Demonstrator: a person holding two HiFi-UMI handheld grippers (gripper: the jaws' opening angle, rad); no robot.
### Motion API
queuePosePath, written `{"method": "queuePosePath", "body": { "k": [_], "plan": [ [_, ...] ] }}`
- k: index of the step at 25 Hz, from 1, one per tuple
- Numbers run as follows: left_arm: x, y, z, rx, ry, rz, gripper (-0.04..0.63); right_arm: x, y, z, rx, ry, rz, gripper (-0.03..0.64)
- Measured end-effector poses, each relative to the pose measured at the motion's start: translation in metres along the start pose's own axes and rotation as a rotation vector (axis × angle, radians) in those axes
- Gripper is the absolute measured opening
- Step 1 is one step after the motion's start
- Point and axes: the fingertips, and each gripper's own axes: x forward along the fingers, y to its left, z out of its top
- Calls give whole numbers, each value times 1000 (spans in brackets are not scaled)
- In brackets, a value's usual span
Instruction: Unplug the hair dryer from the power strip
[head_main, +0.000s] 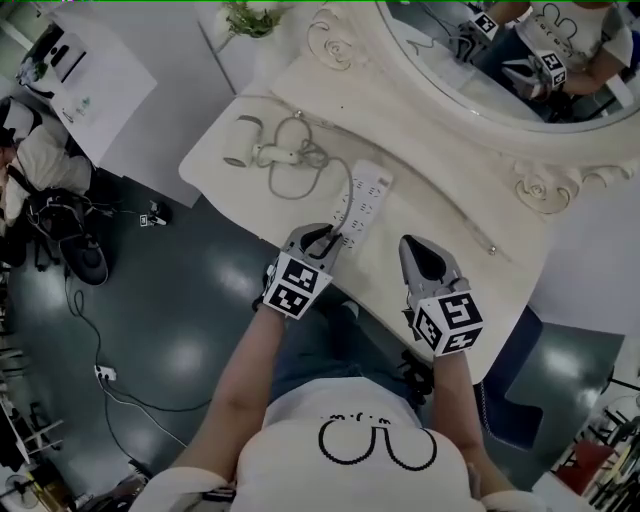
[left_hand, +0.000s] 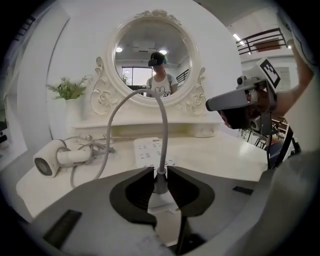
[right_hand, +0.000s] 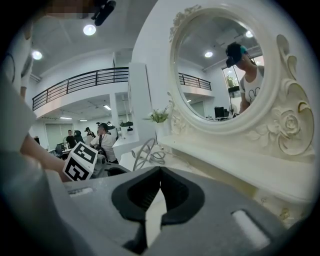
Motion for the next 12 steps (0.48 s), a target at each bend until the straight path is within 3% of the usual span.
{"method": "queuePosePath", "body": {
  "k": [7,8,12],
  "plan": [
    [-2,0,-2,-5,30,-46,67,31,11,-24,7,70,64,25],
    [-2,0,-1,-12,33,-58,67,38,14,-27,0,86,89,109],
    [0,1,-2,-19,47,-100,67,67,22,-44,-74,166,191,262]
  ]
}}
